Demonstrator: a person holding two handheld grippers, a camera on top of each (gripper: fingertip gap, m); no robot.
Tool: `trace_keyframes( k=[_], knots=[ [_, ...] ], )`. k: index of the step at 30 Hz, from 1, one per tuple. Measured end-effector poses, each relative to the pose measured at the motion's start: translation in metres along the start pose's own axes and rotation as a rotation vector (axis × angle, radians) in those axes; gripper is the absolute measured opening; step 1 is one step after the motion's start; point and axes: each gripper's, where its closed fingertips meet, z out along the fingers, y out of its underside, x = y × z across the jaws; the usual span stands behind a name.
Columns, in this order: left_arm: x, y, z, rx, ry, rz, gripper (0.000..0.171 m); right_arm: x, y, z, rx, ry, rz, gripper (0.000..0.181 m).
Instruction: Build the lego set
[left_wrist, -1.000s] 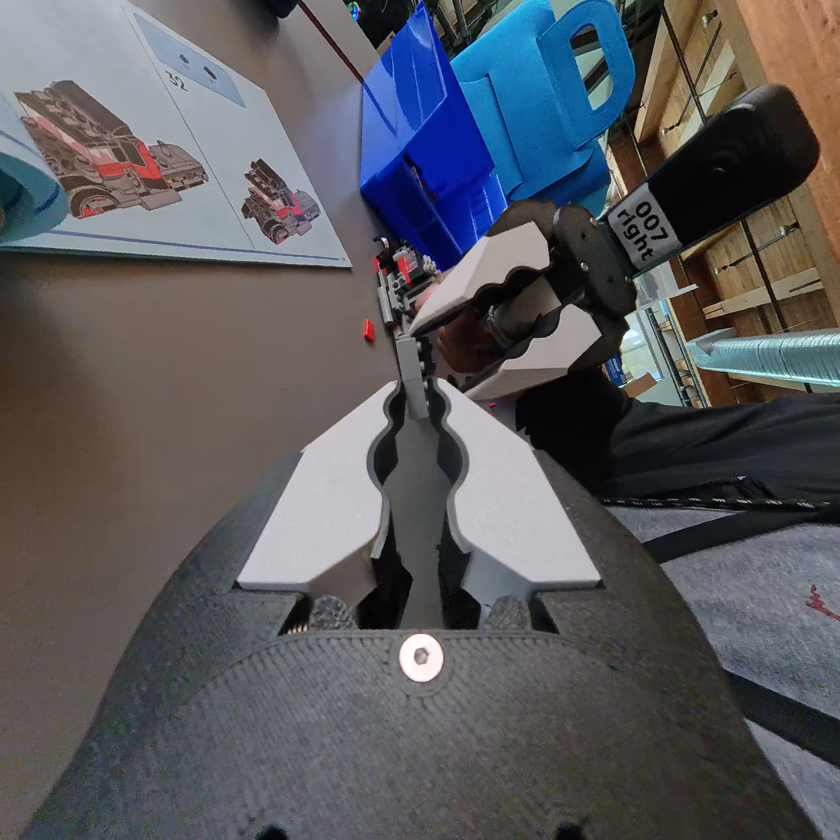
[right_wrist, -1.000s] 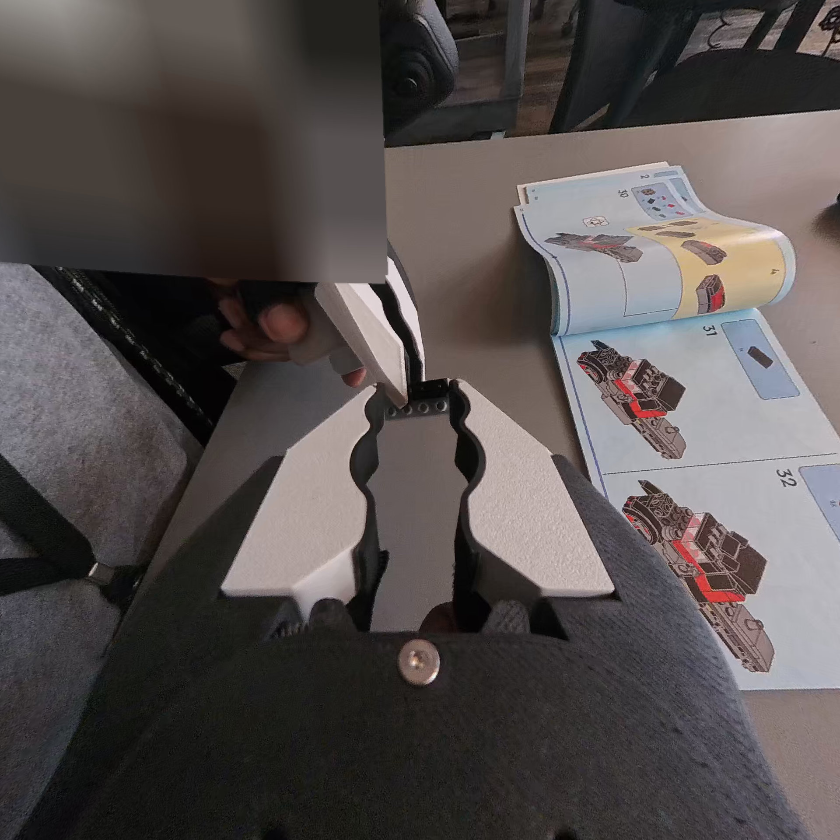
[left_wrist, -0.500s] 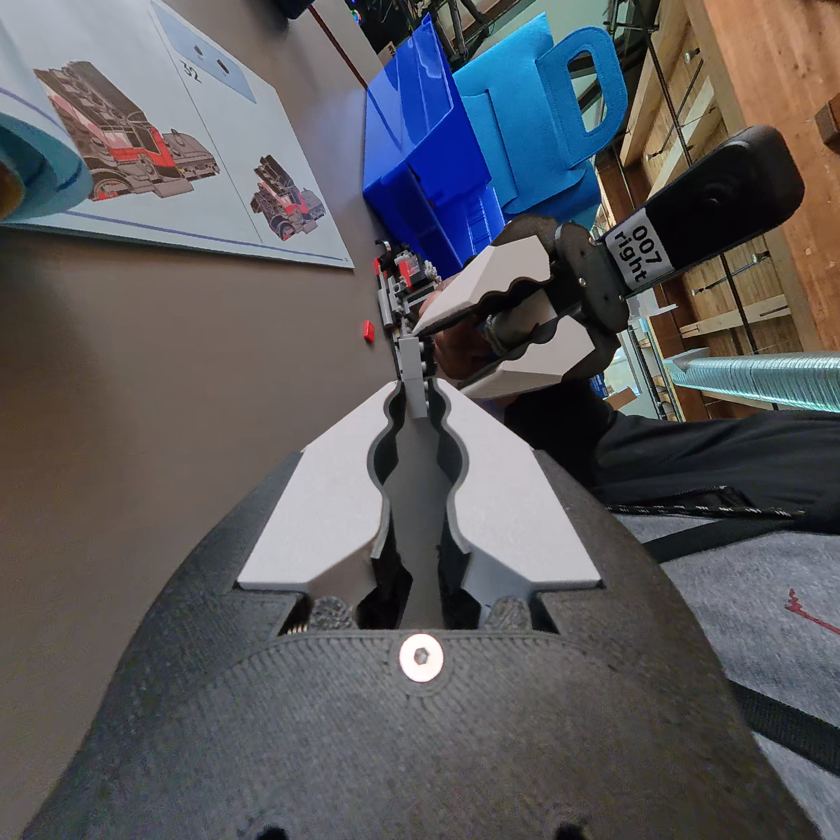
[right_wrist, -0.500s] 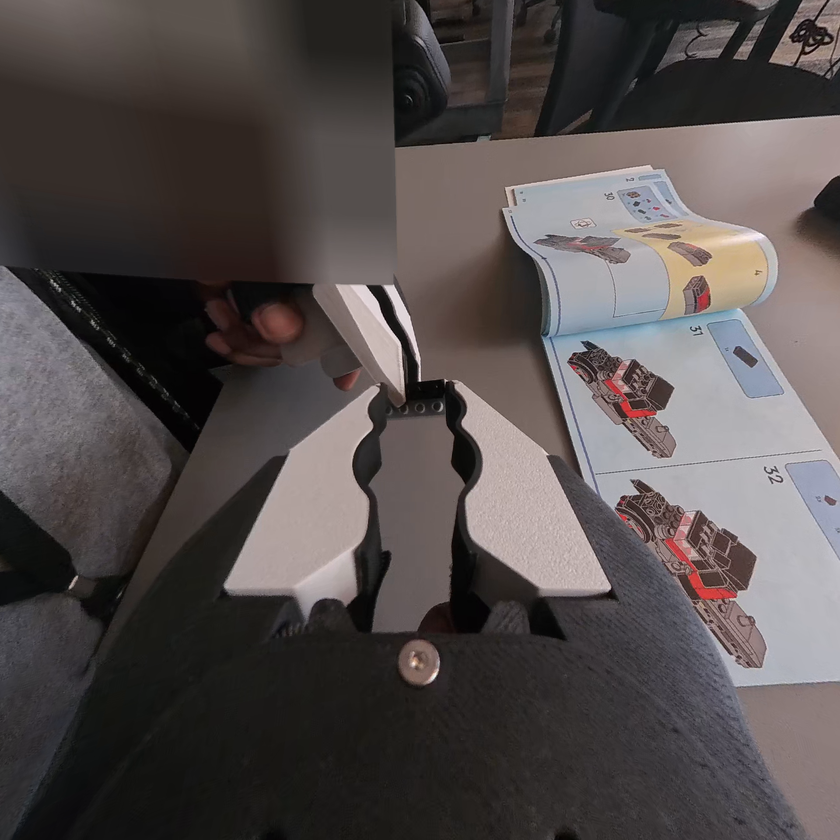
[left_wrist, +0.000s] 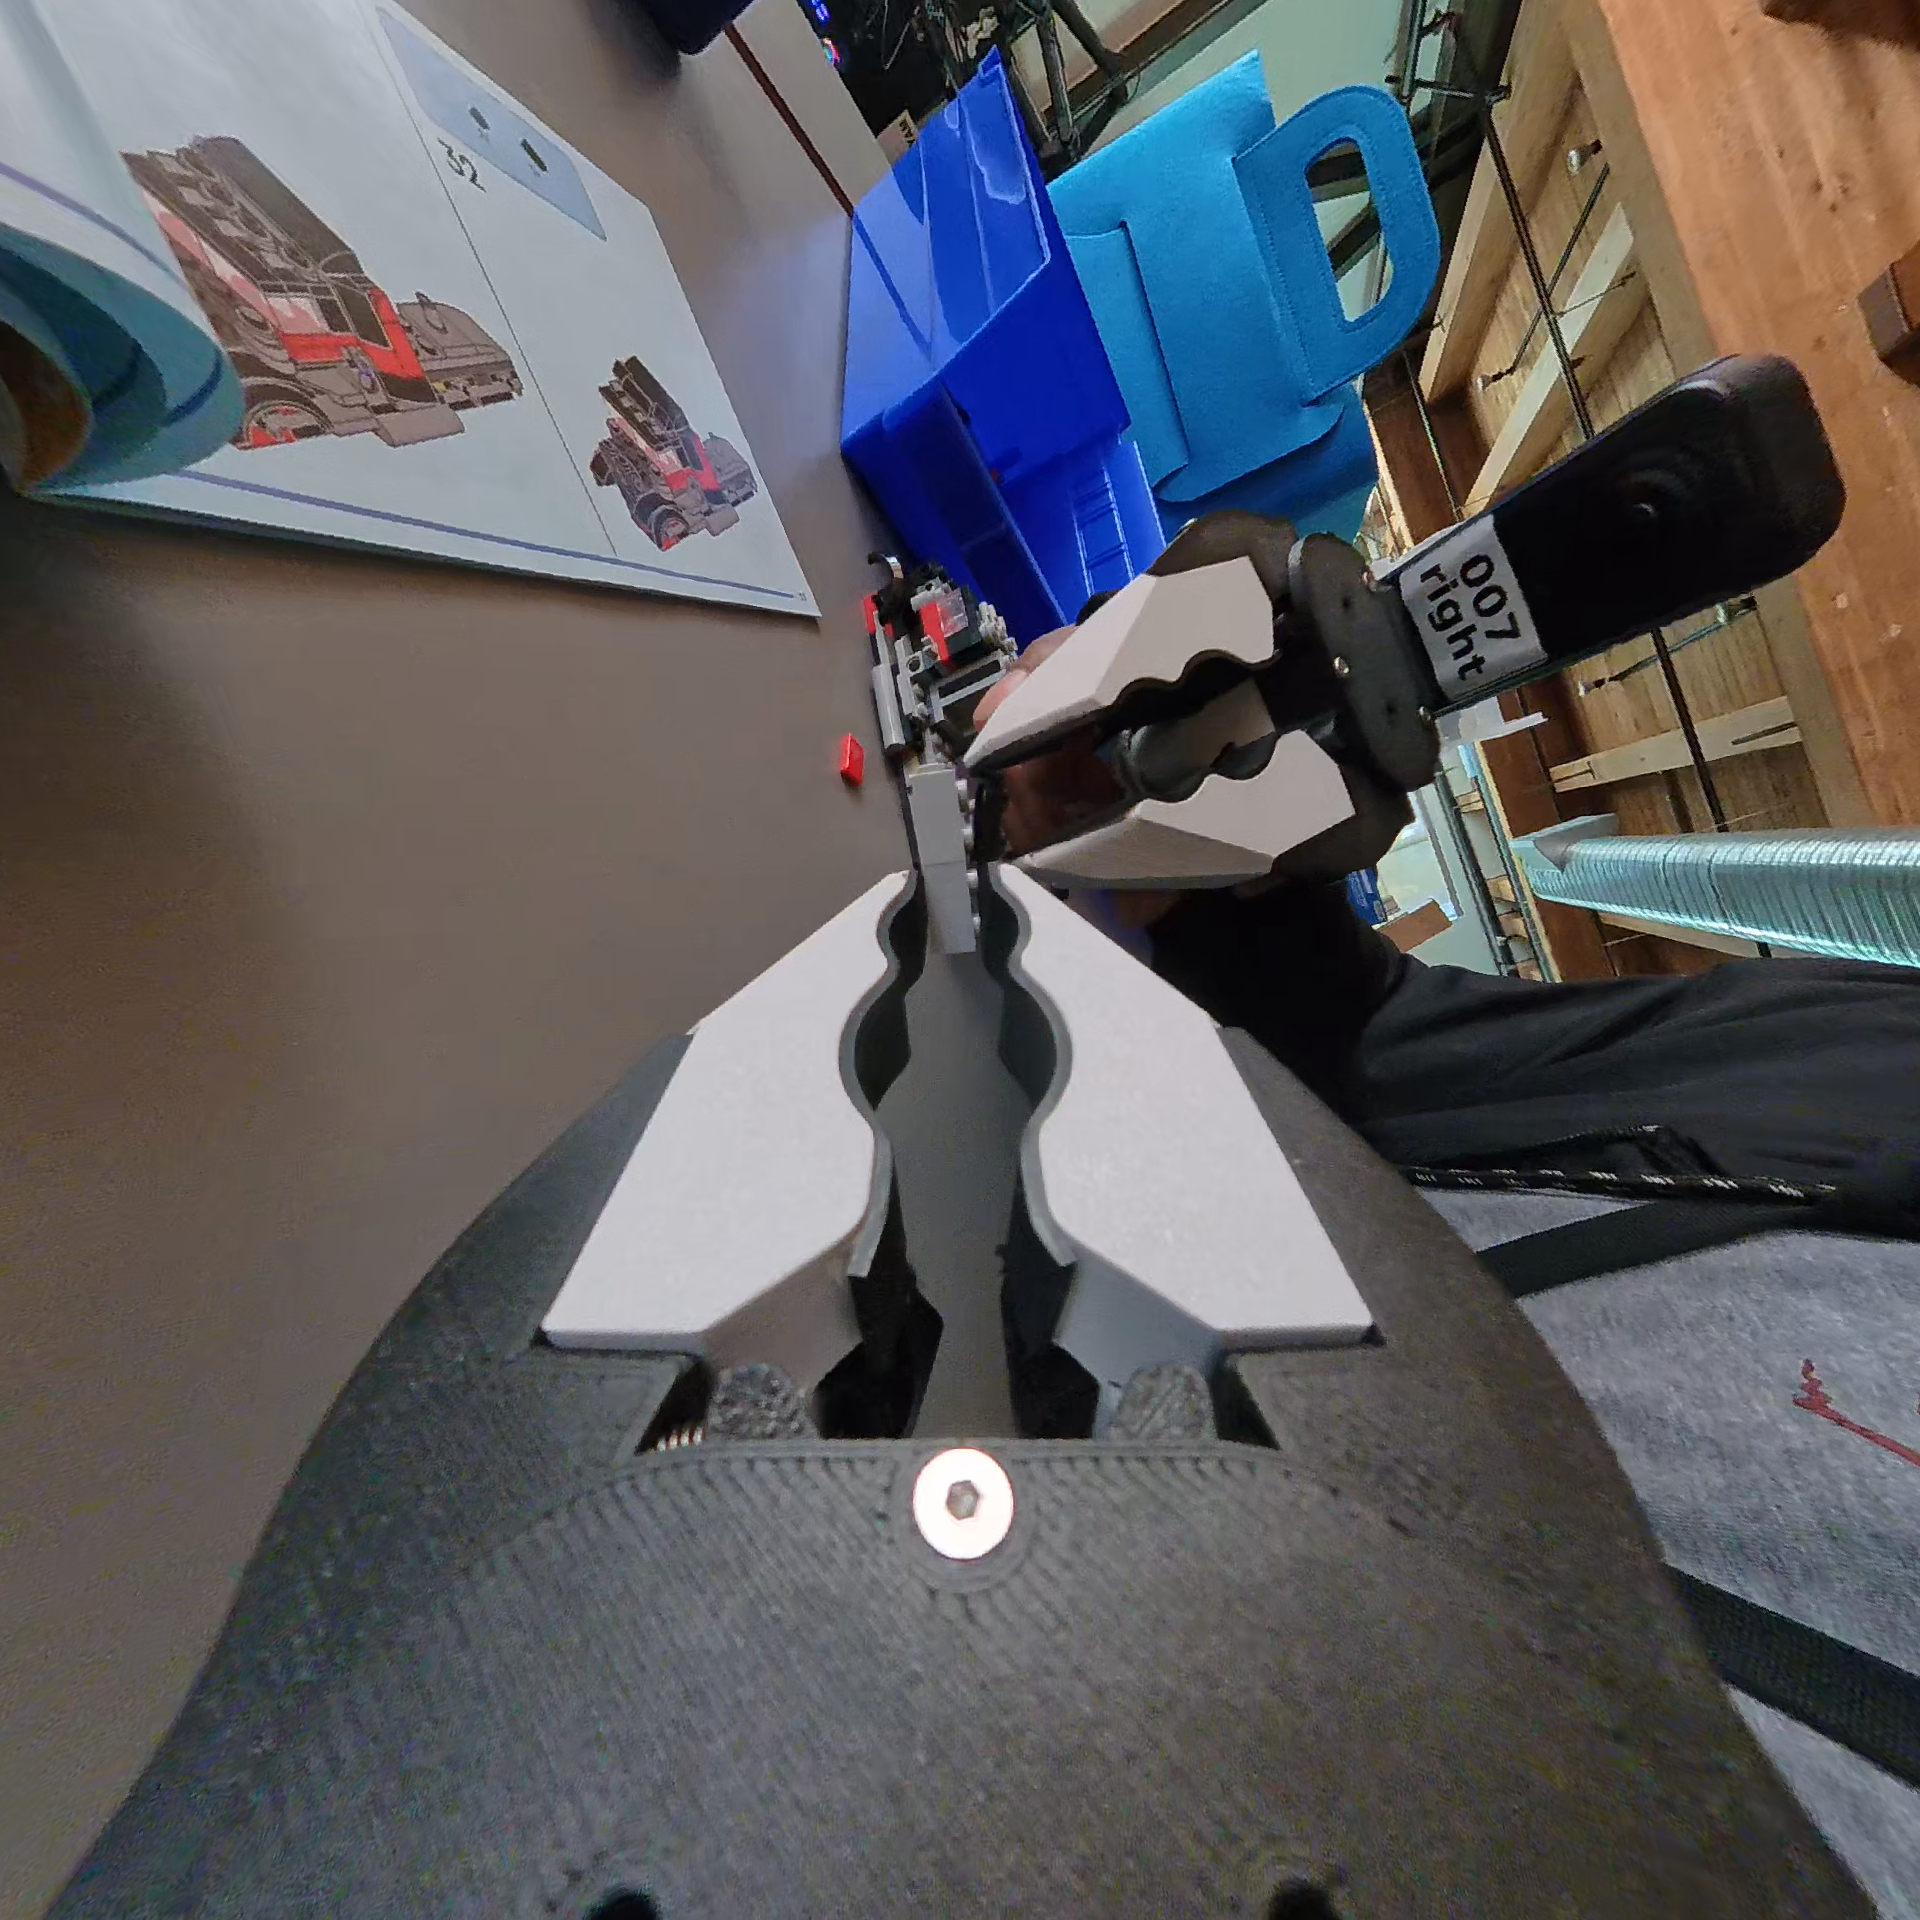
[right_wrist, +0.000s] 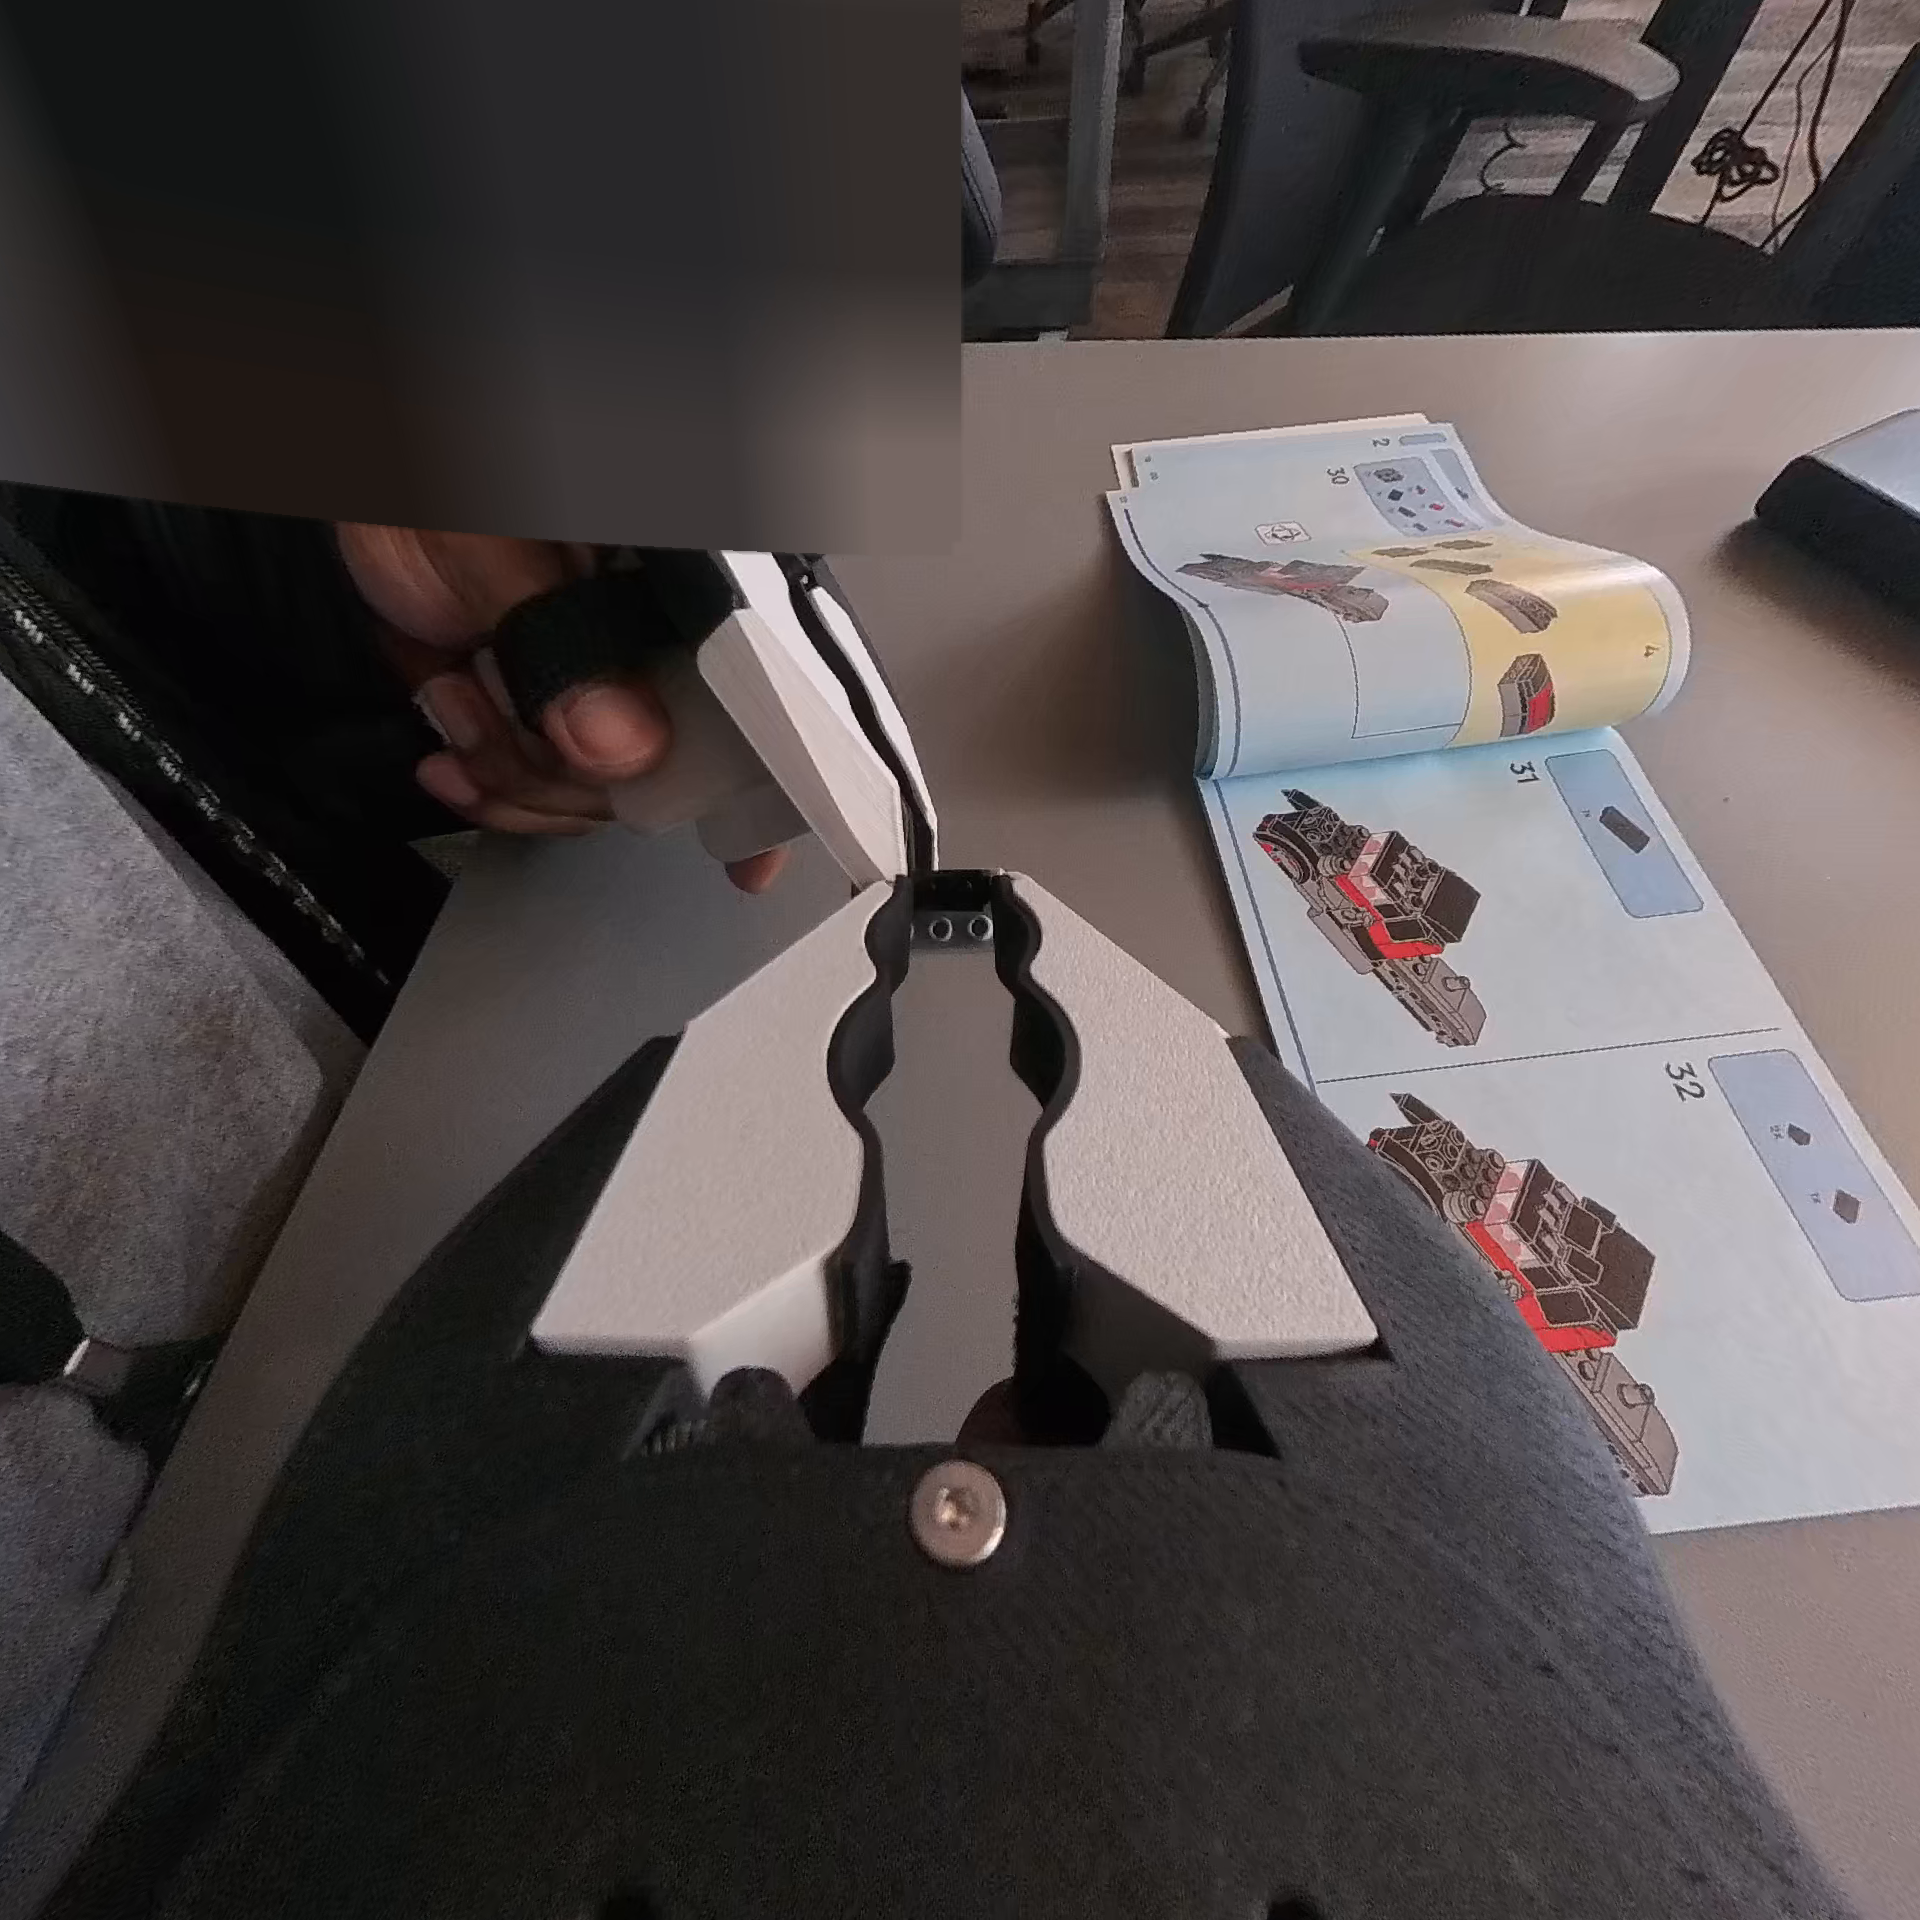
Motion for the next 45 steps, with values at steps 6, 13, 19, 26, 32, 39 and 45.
trace_keyframes(
  k=[6,13,19,26,32,39,45],
  knots=[
    [0.004,-0.002,0.000,0.012,0.053,-0.046,0.010,0.004,-0.001,-0.002,-0.004,-0.001,0.024,0.019],
    [0.008,-0.002,0.000,0.016,0.110,-0.114,0.010,0.002,-0.007,-0.005,0.009,-0.034,0.026,0.020],
    [0.009,-0.003,0.000,0.016,0.092,-0.086,0.010,-0.001,-0.009,-0.004,-0.016,-0.073,0.055,0.022],
    [0.010,0.000,-0.001,0.011,0.079,-0.064,0.010,-0.001,-0.005,-0.004,-0.039,-0.093,0.109,0.020],
    [0.015,0.002,0.002,-0.005,0.085,-0.043,0.010,-0.003,-0.005,-0.008,-0.036,-0.106,0.139,0.018],
    [0.021,0.005,0.005,-0.016,0.099,-0.040,0.010,-0.006,-0.005,-0.015,-0.018,-0.068,0.143,0.017],
    [0.029,0.009,0.013,-0.036,0.111,-0.034,0.010,-0.009,-0.003,-0.027,0.005,-0.049,0.167,0.016]
  ],
)
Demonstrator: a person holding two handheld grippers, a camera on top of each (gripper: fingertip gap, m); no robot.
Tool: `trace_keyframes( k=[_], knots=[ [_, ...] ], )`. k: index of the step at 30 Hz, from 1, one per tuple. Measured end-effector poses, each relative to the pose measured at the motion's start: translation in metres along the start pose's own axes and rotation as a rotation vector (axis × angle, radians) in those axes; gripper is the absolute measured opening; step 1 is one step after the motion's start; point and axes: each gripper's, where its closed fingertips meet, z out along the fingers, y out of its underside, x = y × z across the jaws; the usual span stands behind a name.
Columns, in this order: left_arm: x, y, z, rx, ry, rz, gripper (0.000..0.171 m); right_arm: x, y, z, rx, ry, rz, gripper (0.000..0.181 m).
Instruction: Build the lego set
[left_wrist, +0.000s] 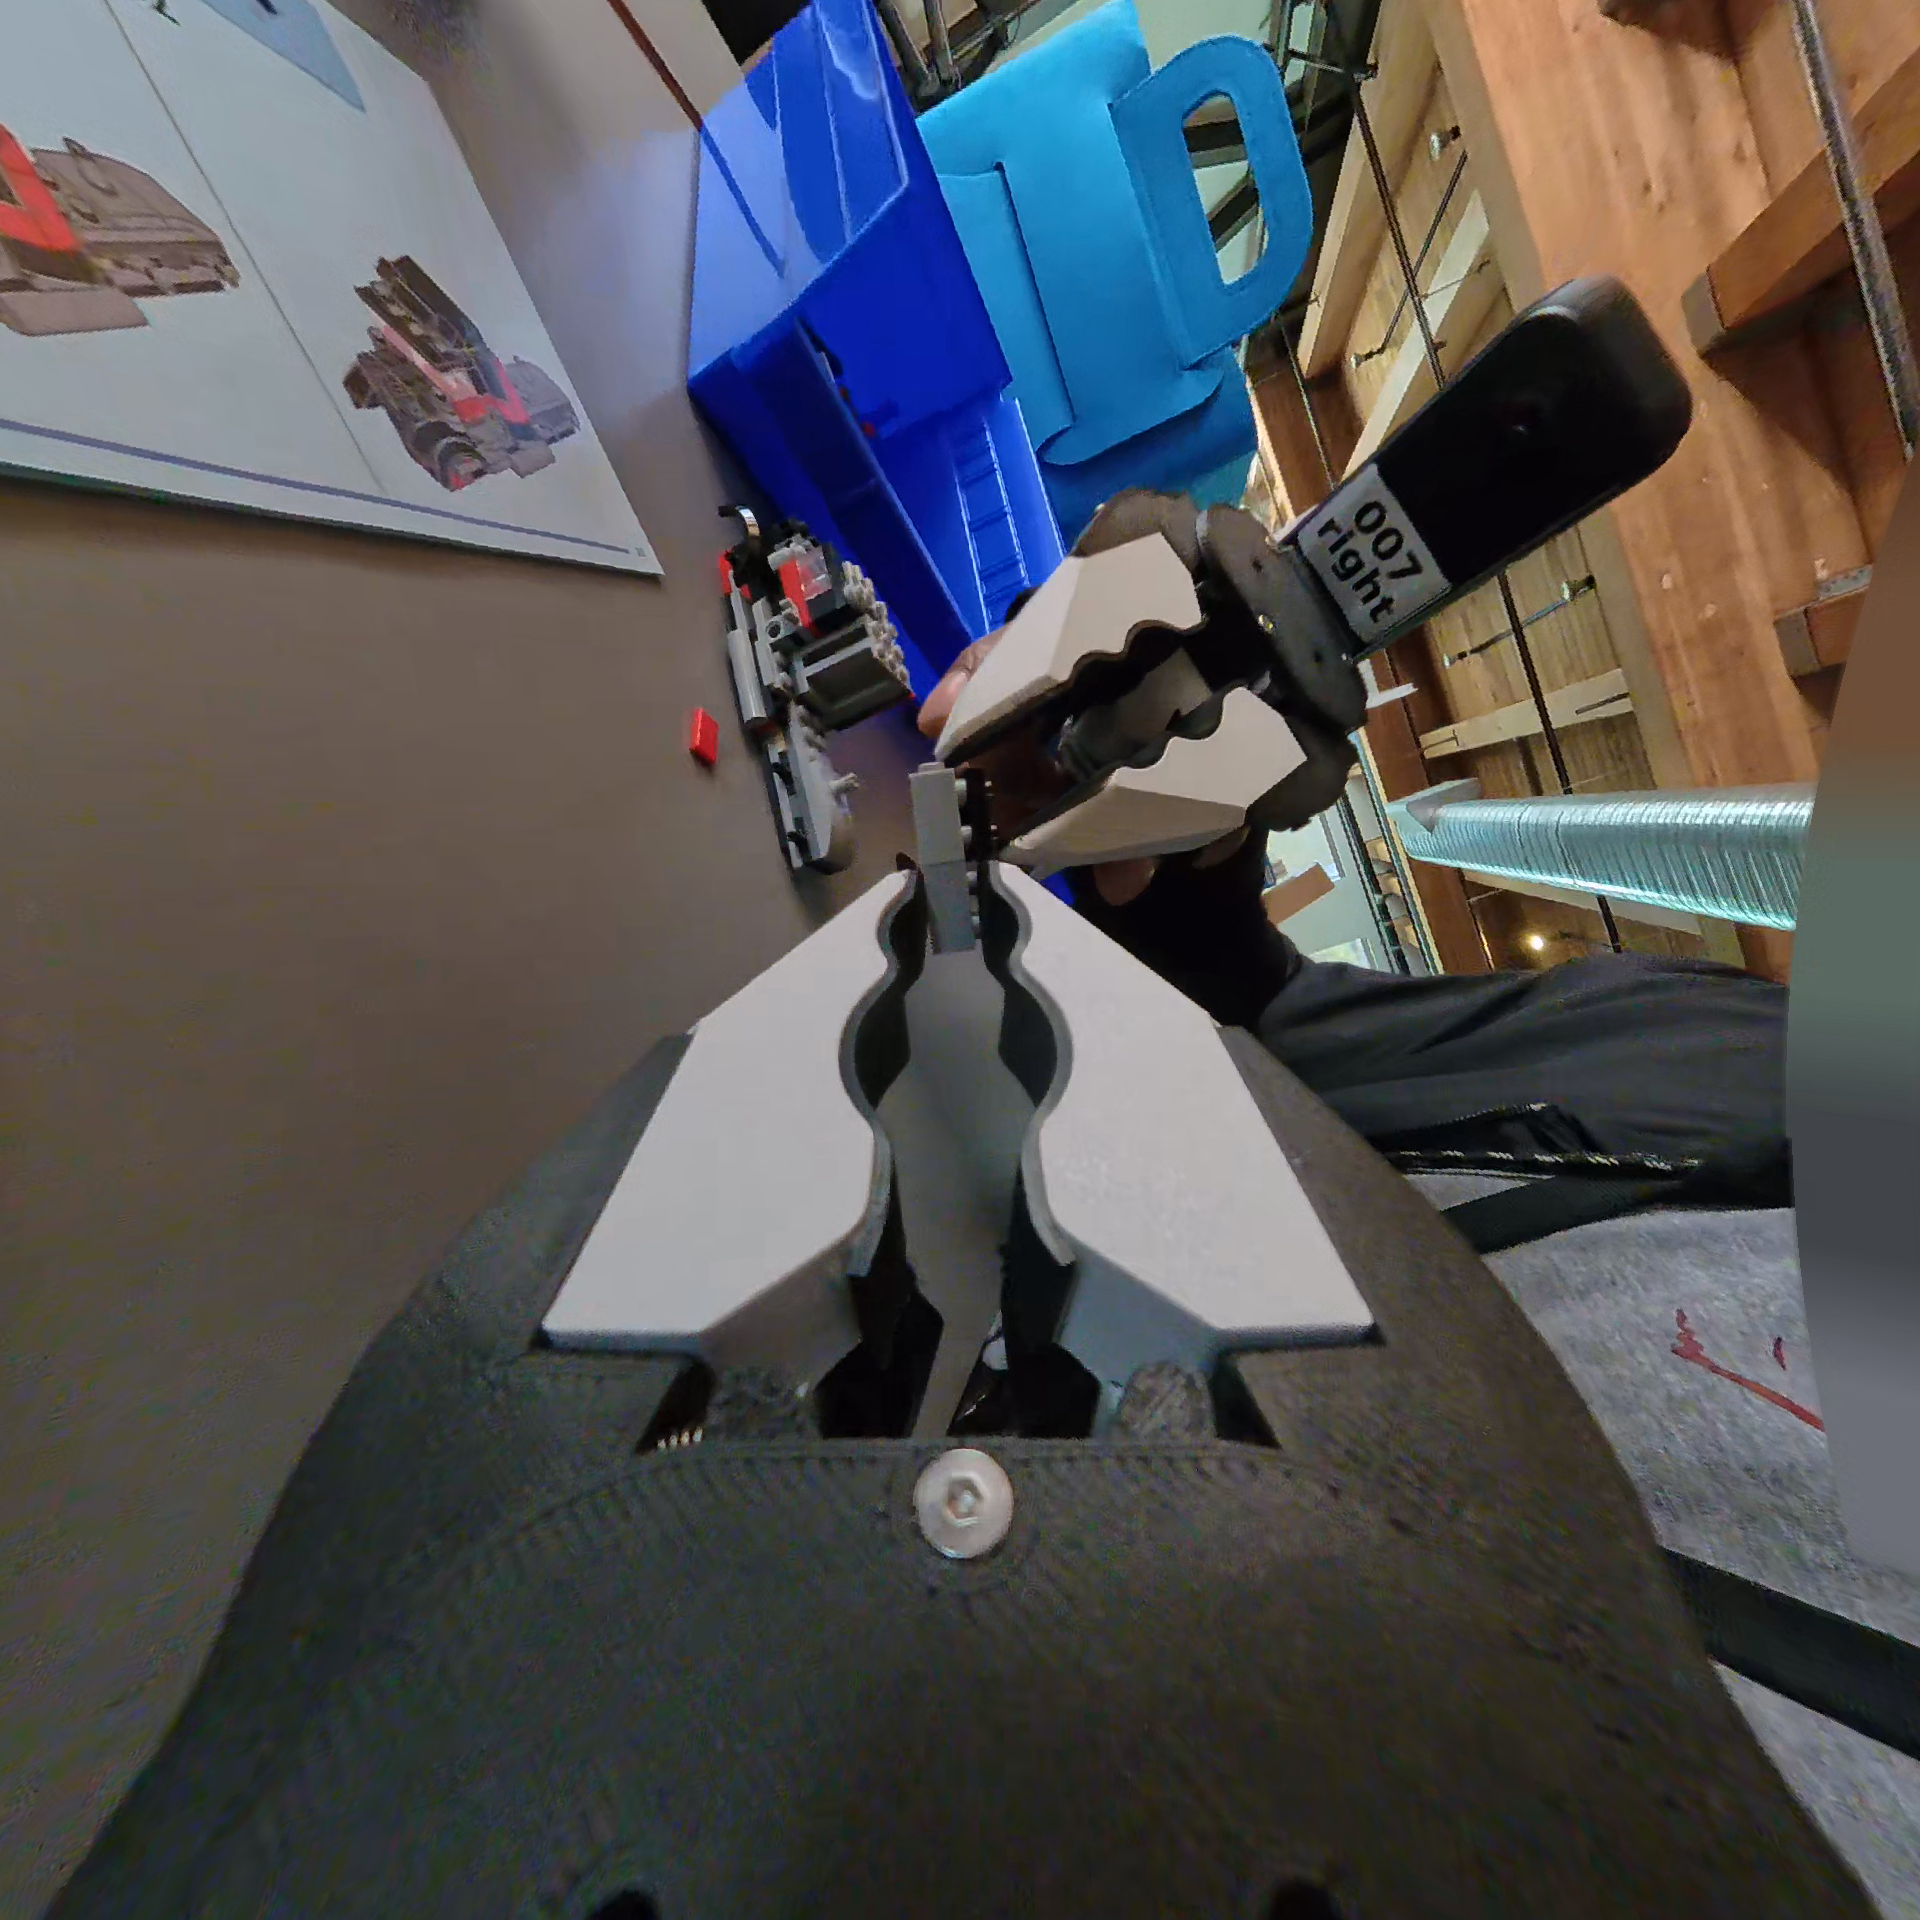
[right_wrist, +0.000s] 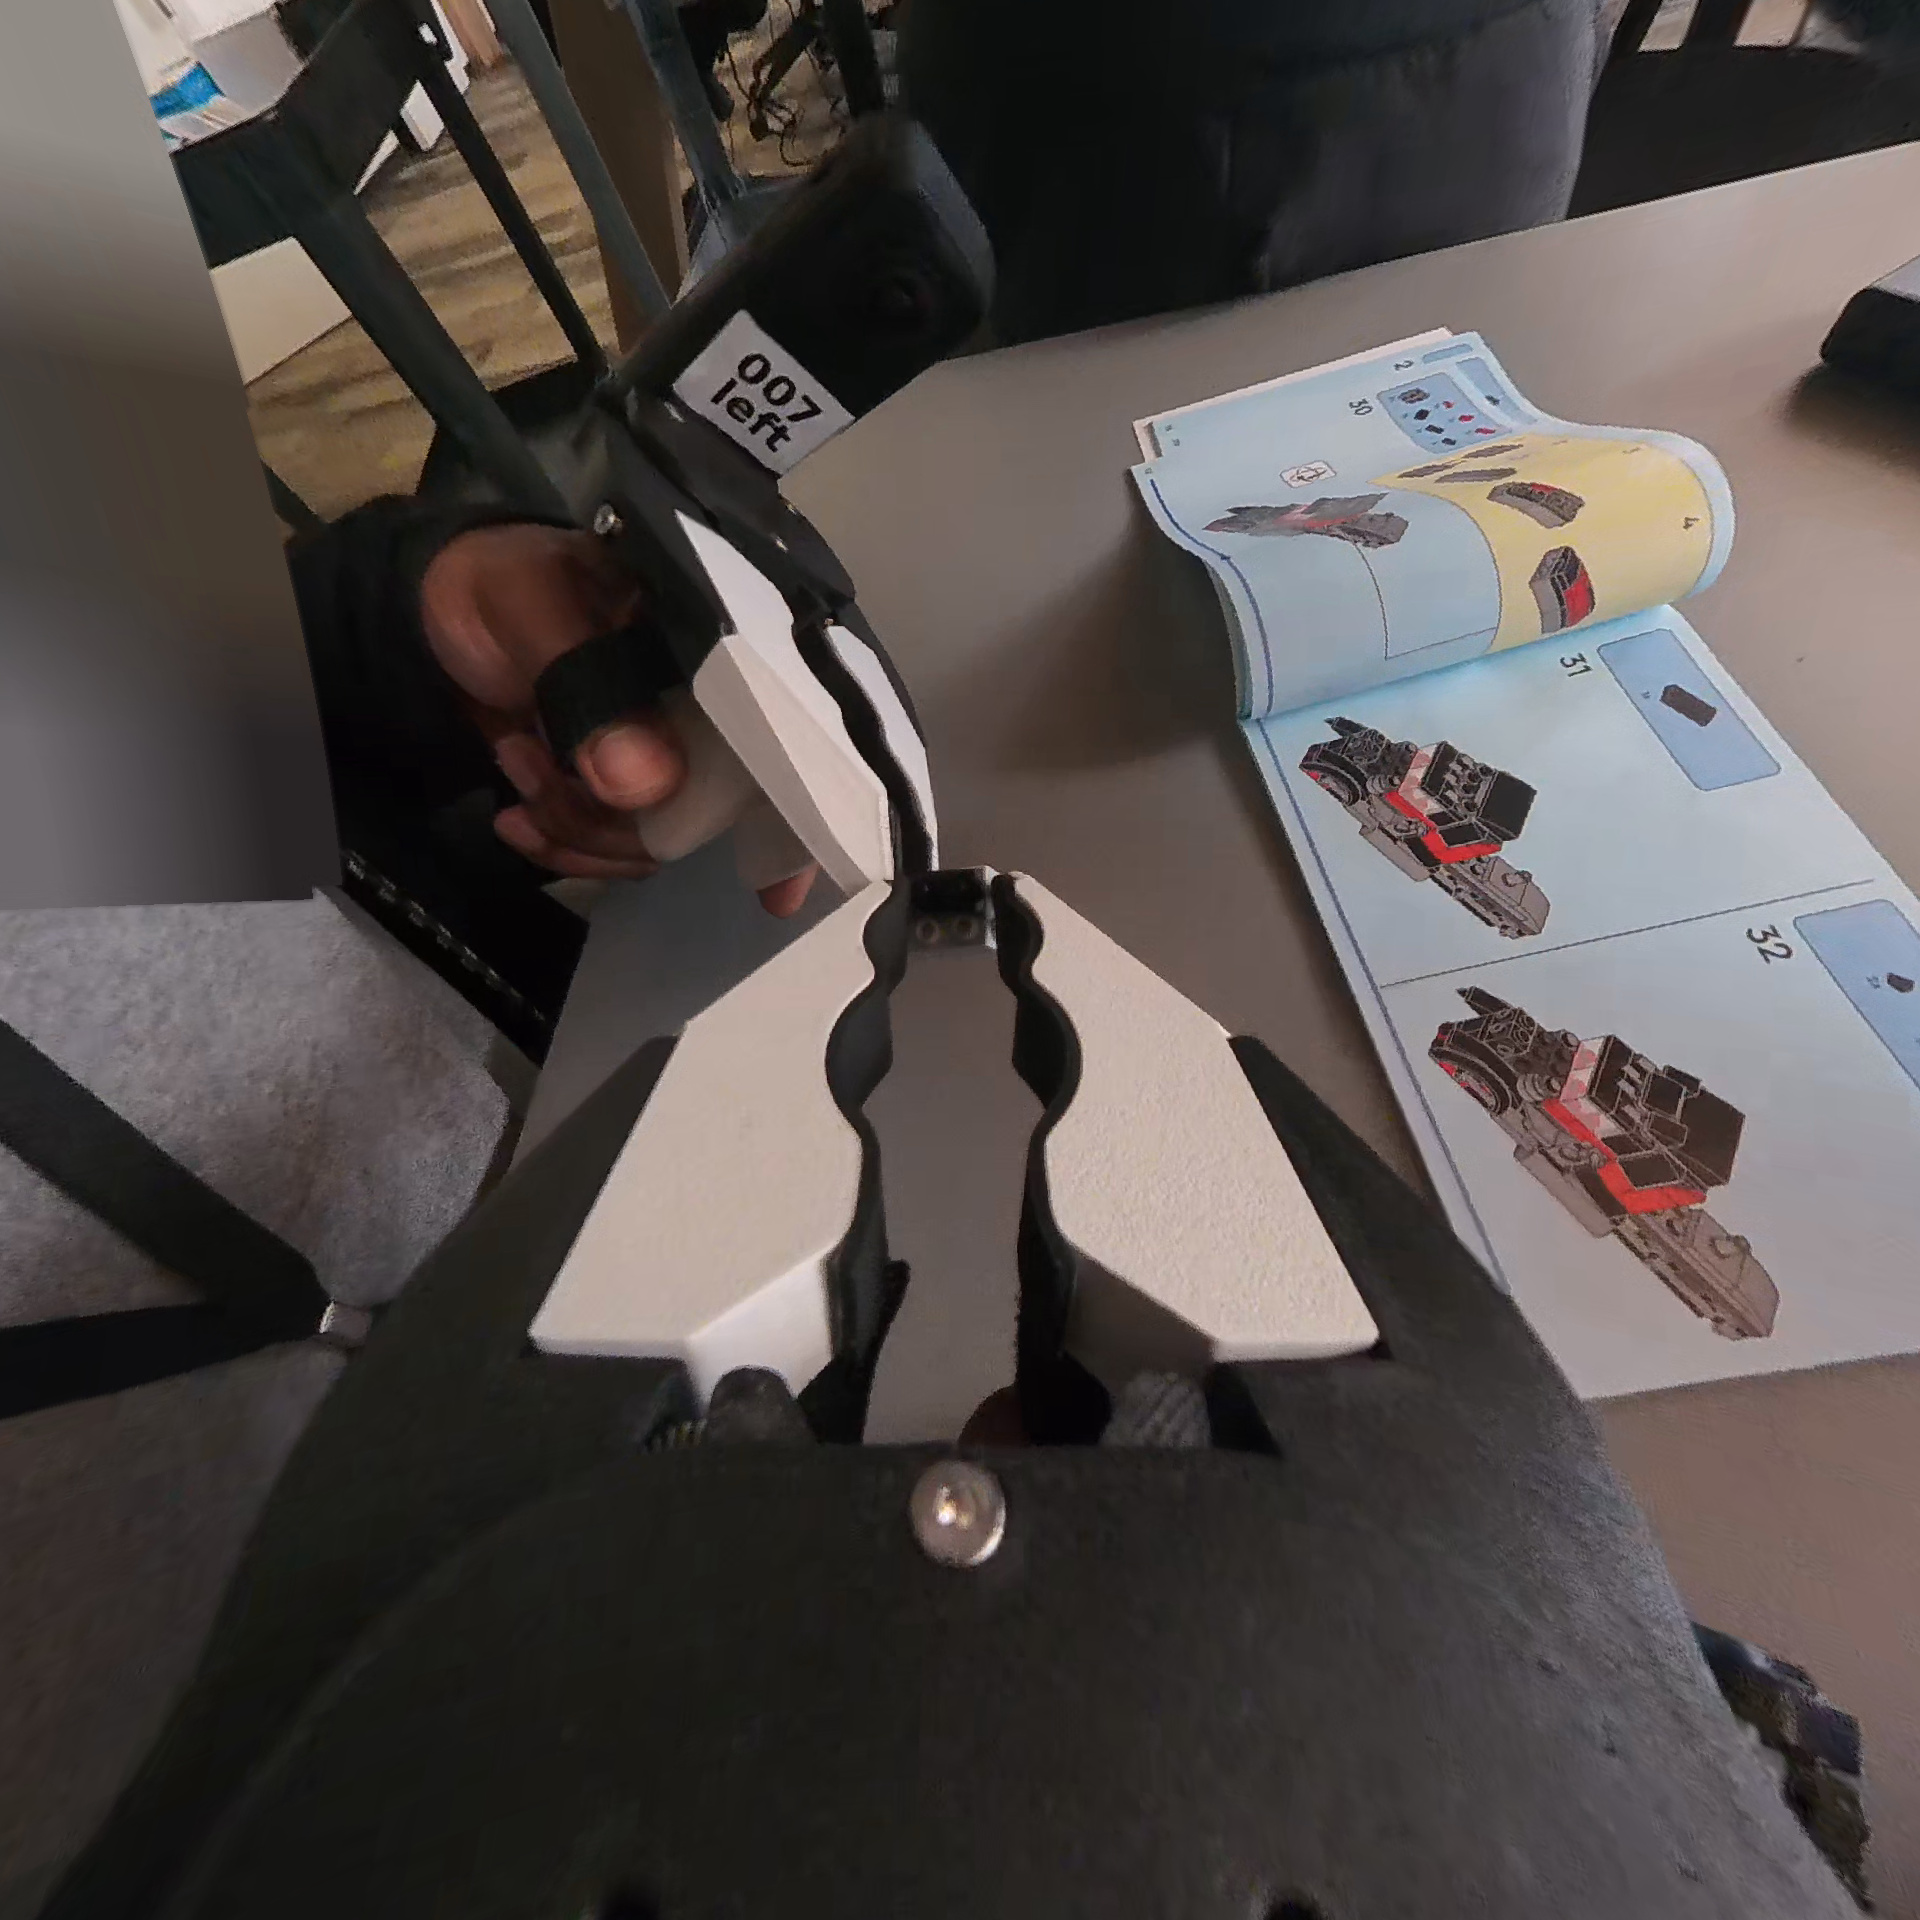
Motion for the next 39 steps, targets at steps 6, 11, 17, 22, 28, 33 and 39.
trace_keyframes(
  k=[6,11,17,22,28,33,39],
  knots=[
    [0.009,0.003,0.010,-0.012,0.008,0.008,0.010,-0.003,0.001,-0.013,0.019,0.023,0.010,0.016],
    [0.015,0.003,0.019,-0.017,0.013,-0.002,0.010,-0.003,0.001,-0.025,0.043,0.043,0.028,0.016],
    [0.027,0.002,0.029,-0.020,0.040,-0.051,0.010,-0.003,-0.002,-0.040,0.111,0.056,0.055,0.016],
    [0.036,-0.003,0.038,-0.014,0.076,-0.097,0.010,0.000,-0.006,-0.053,0.166,0.073,0.071,0.018],
    [0.039,-0.007,0.048,-0.004,0.102,-0.121,0.010,0.008,-0.011,-0.063,0.207,0.099,0.071,0.021],
    [0.035,-0.006,0.051,0.010,0.096,-0.115,0.010,0.011,-0.013,-0.065,0.238,0.121,0.083,0.022],
    [0.028,-0.003,0.049,0.016,0.096,-0.116,0.010,0.010,-0.010,-0.063,0.240,0.161,0.049,0.023]
  ],
)
